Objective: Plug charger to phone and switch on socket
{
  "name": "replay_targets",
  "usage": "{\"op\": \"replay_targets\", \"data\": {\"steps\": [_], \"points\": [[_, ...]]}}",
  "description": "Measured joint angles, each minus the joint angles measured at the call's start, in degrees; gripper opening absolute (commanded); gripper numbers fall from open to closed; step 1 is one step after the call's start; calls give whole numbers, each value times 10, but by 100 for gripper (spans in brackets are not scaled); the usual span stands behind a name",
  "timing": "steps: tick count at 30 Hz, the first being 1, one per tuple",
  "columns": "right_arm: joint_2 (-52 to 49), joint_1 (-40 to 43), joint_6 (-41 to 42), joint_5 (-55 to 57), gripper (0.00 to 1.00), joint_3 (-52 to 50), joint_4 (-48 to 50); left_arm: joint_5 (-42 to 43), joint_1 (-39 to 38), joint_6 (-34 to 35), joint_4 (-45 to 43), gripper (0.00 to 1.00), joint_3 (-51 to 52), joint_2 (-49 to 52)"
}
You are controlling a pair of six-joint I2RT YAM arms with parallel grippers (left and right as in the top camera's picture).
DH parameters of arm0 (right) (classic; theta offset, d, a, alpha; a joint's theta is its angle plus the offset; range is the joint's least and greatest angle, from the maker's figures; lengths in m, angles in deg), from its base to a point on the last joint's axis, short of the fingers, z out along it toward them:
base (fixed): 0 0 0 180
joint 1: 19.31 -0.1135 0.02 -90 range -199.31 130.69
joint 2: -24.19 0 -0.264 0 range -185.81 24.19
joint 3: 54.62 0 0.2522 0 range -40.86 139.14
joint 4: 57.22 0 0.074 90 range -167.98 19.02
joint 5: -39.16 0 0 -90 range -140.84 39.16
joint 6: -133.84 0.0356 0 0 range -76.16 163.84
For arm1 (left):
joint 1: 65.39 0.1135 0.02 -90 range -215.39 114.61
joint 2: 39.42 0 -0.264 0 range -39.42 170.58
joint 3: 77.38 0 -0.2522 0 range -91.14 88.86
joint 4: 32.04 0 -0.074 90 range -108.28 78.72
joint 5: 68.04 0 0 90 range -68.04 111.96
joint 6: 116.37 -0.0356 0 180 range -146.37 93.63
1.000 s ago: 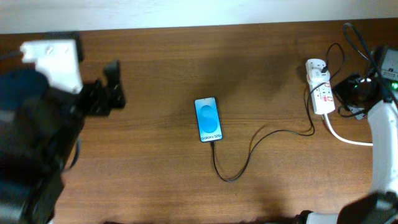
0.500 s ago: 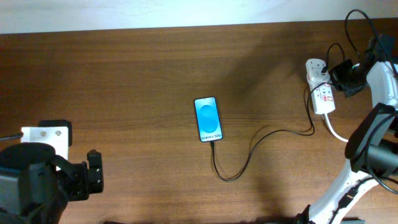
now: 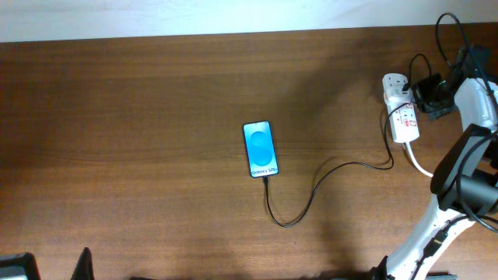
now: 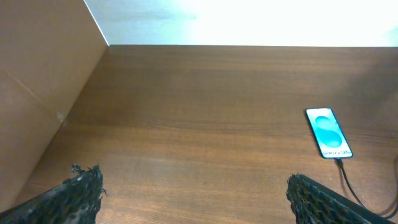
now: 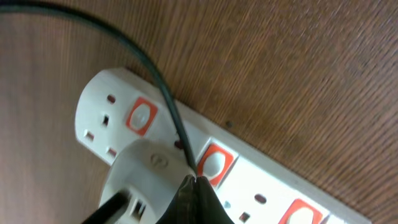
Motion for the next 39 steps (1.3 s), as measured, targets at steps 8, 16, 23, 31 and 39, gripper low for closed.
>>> {"op": "replay_targets", "data": {"steps": [8,16,23,31,39], "points": [[-27,-8,4,12,4,9,-9,0,0,0,0,99,0,-1],[-39,-24,-48,105,4,221,-306,-2,25,0,0,99,3,-29],[124,-40,-59,164,4,300,-320,-6,150,0,0,99,-1,-234],[303,-97,-132,157,4,305,-216,-6,171,0,0,99,-26,-376],[405,-97,-153,135,5,305,-148,-6,123,0,0,99,-40,-379]]}}
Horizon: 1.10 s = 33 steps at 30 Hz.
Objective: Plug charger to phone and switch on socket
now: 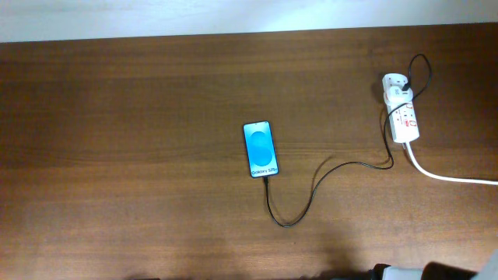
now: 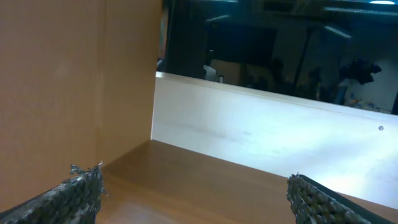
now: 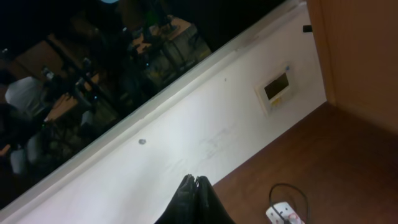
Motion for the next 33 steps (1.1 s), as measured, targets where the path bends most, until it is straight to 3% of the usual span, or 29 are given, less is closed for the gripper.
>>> {"op": "replay_targets", "data": {"steps": [5,8,10,13,21,23,28,33], "points": [[72,0,0,-2,5,0,-7,12,-1,0,-26,99,4,0],[97,0,0,-4,6,0,-13,50,-14,0,-62,99,59,0],[106,0,0,-4,6,0,-13,76,-23,0,-155,99,185,0],[105,0,0,-8,7,0,-16,103,-22,0,-242,99,281,0],[104,0,0,-19,7,0,-23,179,-22,0,-742,99,779,5],[106,0,0,-21,7,0,-25,192,-22,0,-824,99,911,8],[124,0,0,-23,7,0,-26,194,-22,0,-1071,99,1080,9],[155,0,0,-23,7,-28,-18,154,-22,0,-984,100,1088,9]]}}
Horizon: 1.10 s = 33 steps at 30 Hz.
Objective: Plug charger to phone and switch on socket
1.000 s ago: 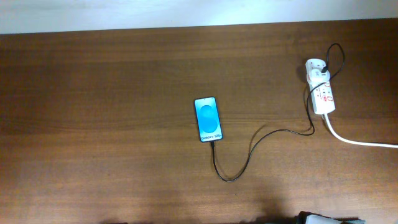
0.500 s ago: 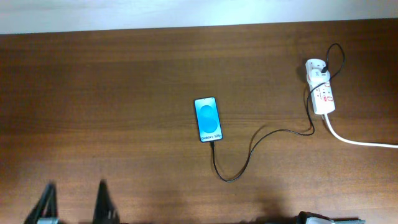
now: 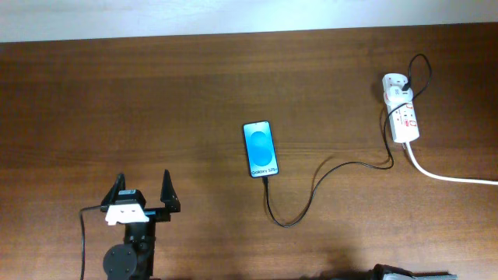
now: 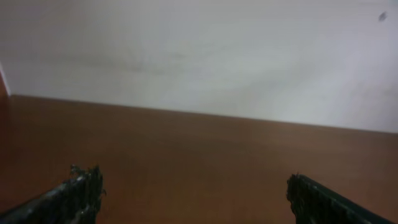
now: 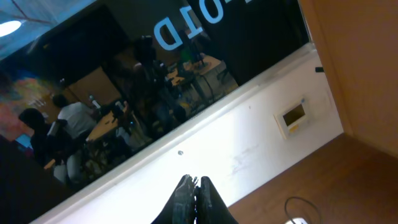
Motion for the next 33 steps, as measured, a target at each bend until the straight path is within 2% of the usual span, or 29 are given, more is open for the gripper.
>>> {"op": "replay_targets", "data": {"steps": [4,7,12,13,20,23,26,29,30,31,32,33], "points": [[71,0,0,0,8,-80,24,-11,0,0,58,99,0,0],[114,0,0,-11,7,-121,37,-12,0,0,58,99,0,0],[132,0,0,-98,8,-175,71,-12,4,0,58,99,0,-2],[147,0,0,-106,10,-199,84,-12,10,0,58,99,0,-3],[316,0,-32,-147,11,-373,271,-14,32,0,58,99,0,-5],[347,-2,-47,-182,12,-402,303,-14,32,0,58,99,0,-5],[392,-38,-75,-195,17,-408,310,-14,32,0,58,99,0,-6],[492,-51,-91,-200,23,-406,318,-14,32,0,58,99,0,-6],[515,-52,-92,-201,28,-406,317,-15,32,0,58,99,0,-6],[540,-52,-91,-202,43,-407,316,-14,32,0,58,99,0,-7],[556,-52,-93,-202,46,-407,314,-14,32,0,58,99,0,-7],[583,-52,-100,-196,54,-407,304,-14,32,0,58,99,0,-6]]}}
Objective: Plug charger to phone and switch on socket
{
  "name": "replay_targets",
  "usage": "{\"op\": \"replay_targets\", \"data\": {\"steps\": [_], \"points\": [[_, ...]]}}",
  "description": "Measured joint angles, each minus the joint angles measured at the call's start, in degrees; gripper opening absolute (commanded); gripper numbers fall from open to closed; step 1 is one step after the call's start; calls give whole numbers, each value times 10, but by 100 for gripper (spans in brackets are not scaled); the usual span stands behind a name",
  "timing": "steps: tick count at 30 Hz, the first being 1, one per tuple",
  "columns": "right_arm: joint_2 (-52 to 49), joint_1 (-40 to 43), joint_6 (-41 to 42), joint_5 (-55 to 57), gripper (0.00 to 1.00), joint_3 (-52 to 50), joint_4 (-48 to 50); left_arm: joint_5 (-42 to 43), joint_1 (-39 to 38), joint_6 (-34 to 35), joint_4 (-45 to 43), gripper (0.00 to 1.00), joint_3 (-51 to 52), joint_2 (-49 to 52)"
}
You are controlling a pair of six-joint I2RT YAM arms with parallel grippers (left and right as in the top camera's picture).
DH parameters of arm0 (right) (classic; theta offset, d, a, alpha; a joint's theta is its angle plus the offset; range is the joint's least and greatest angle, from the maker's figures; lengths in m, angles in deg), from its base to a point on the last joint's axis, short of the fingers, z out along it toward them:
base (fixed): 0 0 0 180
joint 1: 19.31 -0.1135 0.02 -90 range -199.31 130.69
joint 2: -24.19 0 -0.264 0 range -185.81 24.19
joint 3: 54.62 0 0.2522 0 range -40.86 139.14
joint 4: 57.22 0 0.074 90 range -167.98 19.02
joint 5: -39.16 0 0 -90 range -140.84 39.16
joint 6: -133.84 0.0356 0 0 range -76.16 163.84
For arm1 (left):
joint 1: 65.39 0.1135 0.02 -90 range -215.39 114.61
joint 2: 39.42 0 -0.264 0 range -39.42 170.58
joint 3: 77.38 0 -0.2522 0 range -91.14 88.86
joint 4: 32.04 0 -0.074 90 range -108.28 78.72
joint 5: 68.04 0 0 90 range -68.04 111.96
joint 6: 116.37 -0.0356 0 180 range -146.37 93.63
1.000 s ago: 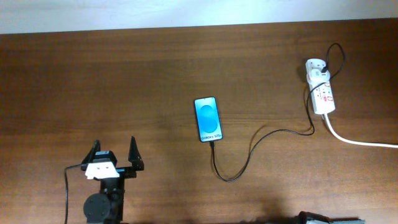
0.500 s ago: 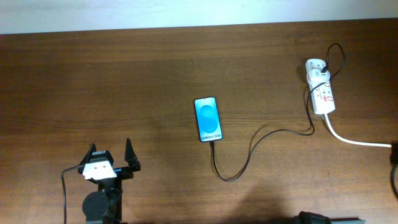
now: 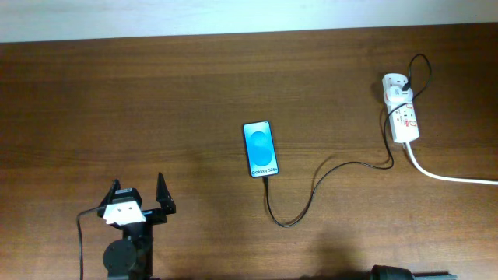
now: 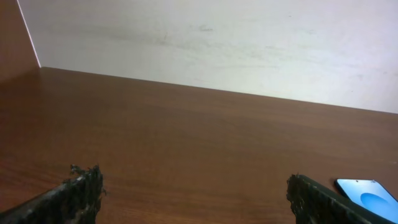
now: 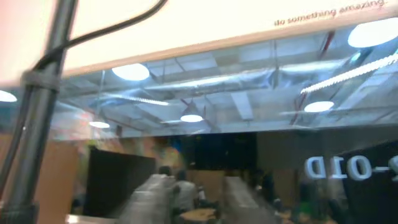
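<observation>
The phone lies mid-table with its screen lit blue; its corner also shows in the left wrist view. A black charger cable runs from the phone's near end in a loop to the charger plug in the white power strip at the far right. My left gripper stands open over the front left of the table, well away from the phone, with nothing between its fingers. My right gripper is out of view; its wrist camera shows only a blurred room and ceiling lights.
The power strip's white cord runs off the right edge of the wooden table. A pale wall borders the table's far side. Part of the right arm's base shows at the bottom edge.
My left gripper has shifted slightly left and toward the front, and its camera now takes in the phone's corner. The right wrist camera has tilted up to the ceiling; its shut fingers no longer show.
My right gripper was shut at the power strip's switches beside the charger plug, with the cable in the phone. Then both arms were out of the overhead view. Then the left gripper stood open at the front left, where it stays.
</observation>
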Motion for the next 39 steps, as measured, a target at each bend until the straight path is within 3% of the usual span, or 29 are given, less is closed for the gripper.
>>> {"op": "replay_targets", "data": {"steps": [1,2,8,11,15,22,25,32,39], "points": [[23,-1,-6,17,67,0,-19,0,0,0,0,99,0,0],[30,-2,-11,26,99,0,-33,0,0,0,0,99,0,0],[78,-14,-72,129,99,-10,-146,0,0,0,0,99,0,0],[79,-14,-105,160,99,-87,-178,0,0,0,0,99,0,-1],[79,-14,-115,173,99,-283,-114,0,0,0,0,99,0,-1],[80,-30,-120,136,99,-647,209,0,0,0,0,100,0,-2],[108,-46,-119,137,99,-750,272,0,0,0,0,99,0,-2],[111,-46,-102,152,99,-855,275,0,0,0,0,99,0,-2],[111,-47,-63,180,99,-865,245,0,0,0,0,99,0,-2]]}}
